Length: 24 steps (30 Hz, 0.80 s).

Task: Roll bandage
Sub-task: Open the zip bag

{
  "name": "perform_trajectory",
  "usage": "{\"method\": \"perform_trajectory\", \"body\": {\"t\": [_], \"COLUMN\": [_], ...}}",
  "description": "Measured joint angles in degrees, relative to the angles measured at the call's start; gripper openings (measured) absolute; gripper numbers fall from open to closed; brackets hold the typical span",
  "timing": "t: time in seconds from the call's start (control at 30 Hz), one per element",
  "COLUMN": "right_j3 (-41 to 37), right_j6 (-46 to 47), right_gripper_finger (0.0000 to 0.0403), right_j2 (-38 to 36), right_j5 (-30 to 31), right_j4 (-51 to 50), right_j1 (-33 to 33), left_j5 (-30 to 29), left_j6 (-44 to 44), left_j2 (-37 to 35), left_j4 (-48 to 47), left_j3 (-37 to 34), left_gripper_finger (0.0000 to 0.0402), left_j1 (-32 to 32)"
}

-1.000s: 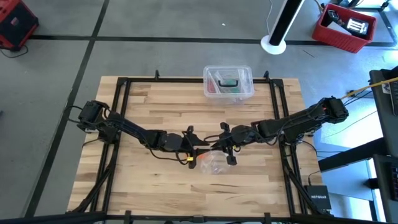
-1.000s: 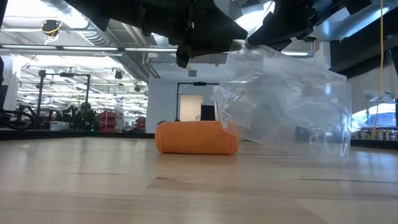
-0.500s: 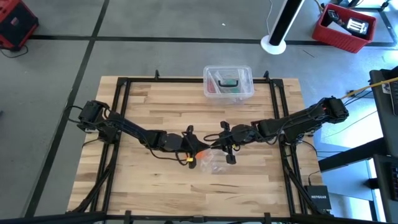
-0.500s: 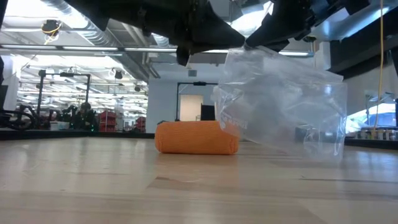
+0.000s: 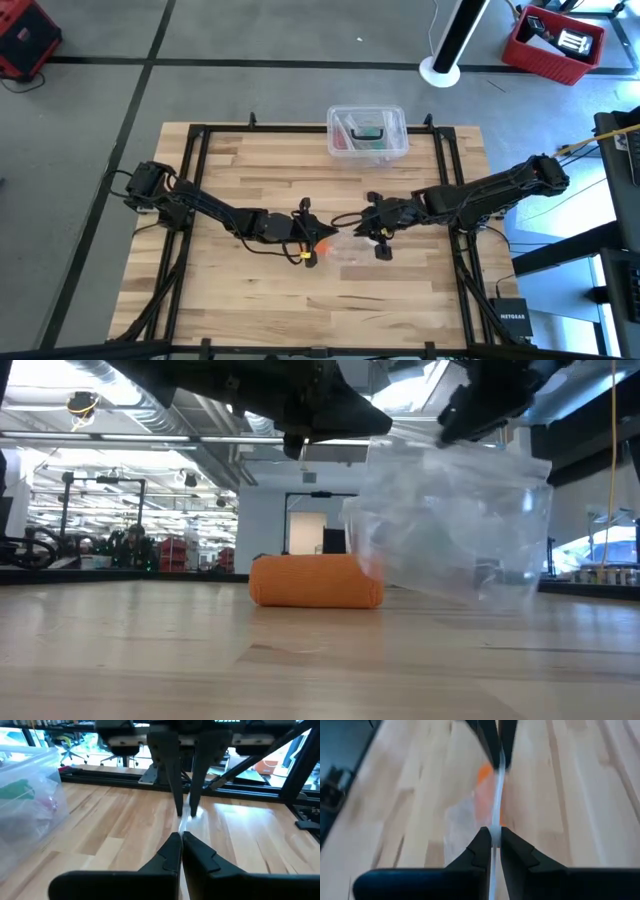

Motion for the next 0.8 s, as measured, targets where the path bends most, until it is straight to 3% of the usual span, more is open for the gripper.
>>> {"method": "perform_trajectory", "body": {"t": [0.37, 0.57, 0.8], "right_j3": [4.97, 8.41, 13.18], "right_j6": [4.6, 5.36, 1.83], "right_gripper_finger": [0.0035, 0.0046, 0.0143], "right_j2": [-4.65, -5.08, -5.17], "right_j5": [-1.25, -1.58, 0.33], "right_j4": [-30.08, -28.52, -23.57], "right_j1": [0.07, 0.04, 0.07], "left_j5": [0.0, 0.03, 0.09], "left_j6": [0.41, 2.43, 3.85], "left_j2": [0.0, -0.07, -0.07], "left_j4": [-0.22, 2.88, 2.54], "left_j3": [0.0, 0.0, 0.0], "left_gripper_finger": [0.0, 0.0, 0.0], "left_j1": [0.0, -0.07, -0.04]}}
